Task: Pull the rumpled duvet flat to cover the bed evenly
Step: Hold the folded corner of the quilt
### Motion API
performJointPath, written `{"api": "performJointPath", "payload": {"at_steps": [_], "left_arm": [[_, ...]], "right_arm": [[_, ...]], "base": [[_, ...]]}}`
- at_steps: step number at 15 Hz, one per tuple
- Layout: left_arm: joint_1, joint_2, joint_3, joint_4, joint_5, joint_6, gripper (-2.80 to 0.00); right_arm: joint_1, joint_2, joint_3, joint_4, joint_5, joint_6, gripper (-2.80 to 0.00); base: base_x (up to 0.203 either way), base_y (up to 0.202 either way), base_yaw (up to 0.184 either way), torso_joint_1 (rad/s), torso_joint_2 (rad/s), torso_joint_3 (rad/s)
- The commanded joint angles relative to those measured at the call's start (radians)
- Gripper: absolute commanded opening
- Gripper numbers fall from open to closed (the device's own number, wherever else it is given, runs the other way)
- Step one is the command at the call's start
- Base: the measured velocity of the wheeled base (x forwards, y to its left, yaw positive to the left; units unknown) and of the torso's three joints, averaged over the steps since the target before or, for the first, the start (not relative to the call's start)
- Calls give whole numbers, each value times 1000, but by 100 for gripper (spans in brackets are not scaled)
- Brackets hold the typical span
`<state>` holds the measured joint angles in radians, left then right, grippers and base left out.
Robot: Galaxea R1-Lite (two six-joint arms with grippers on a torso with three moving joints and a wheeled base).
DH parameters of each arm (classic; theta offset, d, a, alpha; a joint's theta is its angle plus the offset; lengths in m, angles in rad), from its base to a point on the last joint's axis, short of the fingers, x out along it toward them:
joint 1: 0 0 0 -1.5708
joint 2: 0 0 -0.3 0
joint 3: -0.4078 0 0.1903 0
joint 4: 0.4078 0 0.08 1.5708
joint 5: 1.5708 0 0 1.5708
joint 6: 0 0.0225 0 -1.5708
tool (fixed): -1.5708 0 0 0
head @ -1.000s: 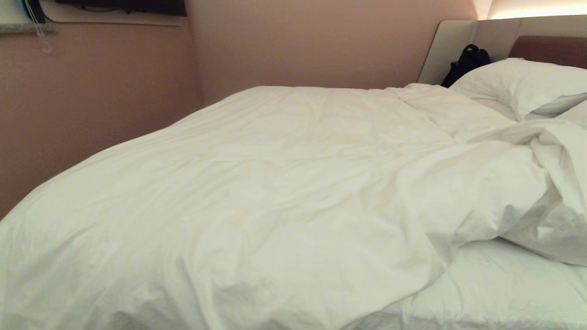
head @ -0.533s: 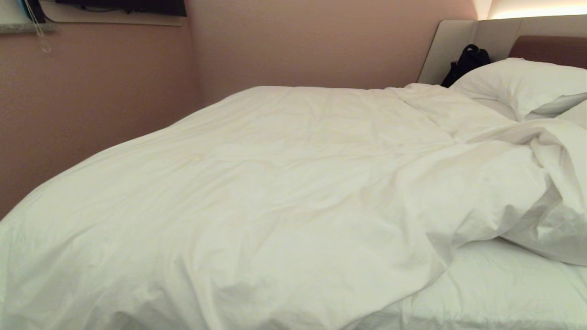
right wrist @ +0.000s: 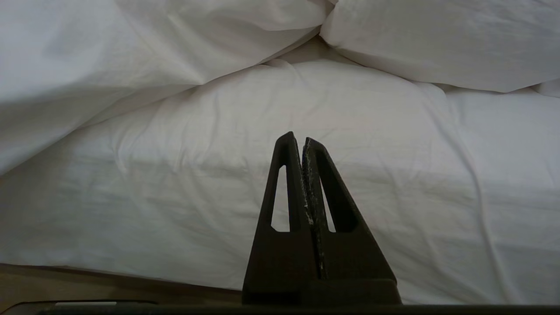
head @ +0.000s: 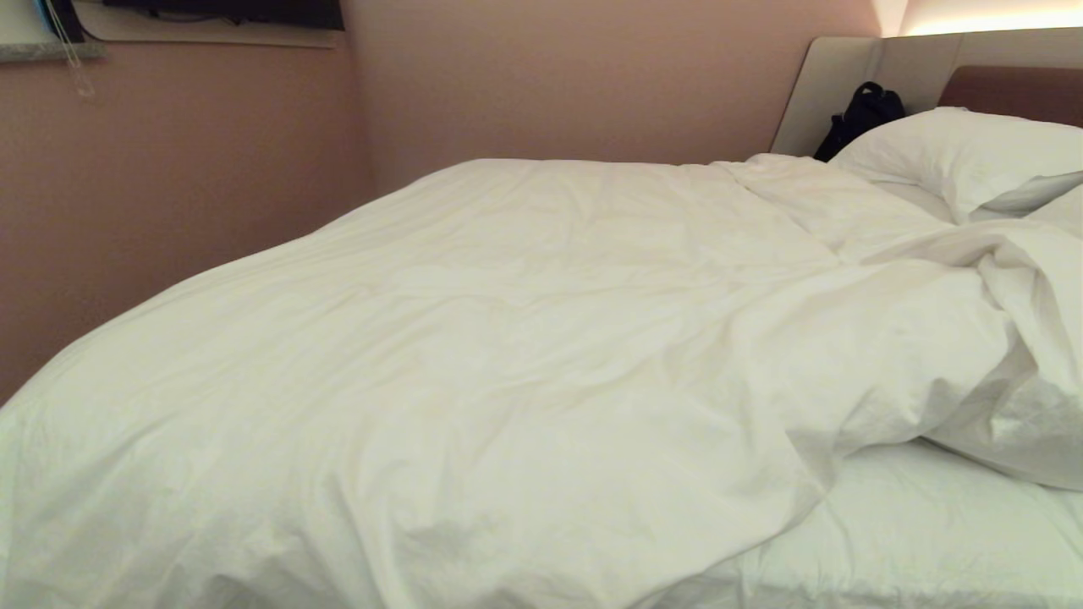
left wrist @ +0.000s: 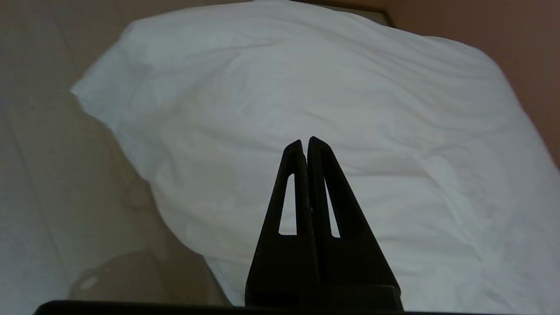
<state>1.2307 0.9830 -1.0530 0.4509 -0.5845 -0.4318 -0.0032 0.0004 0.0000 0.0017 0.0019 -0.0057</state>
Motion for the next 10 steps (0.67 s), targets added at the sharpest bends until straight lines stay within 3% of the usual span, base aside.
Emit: {"api": "performJointPath", "payload": {"at_steps": [1, 3, 6, 8, 10], "left_arm": [[-79, -14, -2, -15, 92, -1, -280], [-155, -26, 4, -47, 175, 11, -280], [-333, -63, 27, -87, 472, 140, -280], [-436, -97, 72, -220, 630, 210, -280], [-528, -149, 161, -427, 743, 363, -280]], "right_arm": [[0, 0, 0, 0, 1, 0, -280], [0, 0, 0, 0, 0, 0, -280], [0, 0, 0, 0, 0, 0, -280], [0, 0, 0, 0, 0, -1, -280], [0, 0, 0, 0, 0, 0, -280]], "base": [[0, 0, 0, 0, 0, 0], [0, 0, 0, 0, 0, 0], [0, 0, 0, 0, 0, 0], [0, 0, 0, 0, 0, 0], [0, 0, 0, 0, 0, 0]]}}
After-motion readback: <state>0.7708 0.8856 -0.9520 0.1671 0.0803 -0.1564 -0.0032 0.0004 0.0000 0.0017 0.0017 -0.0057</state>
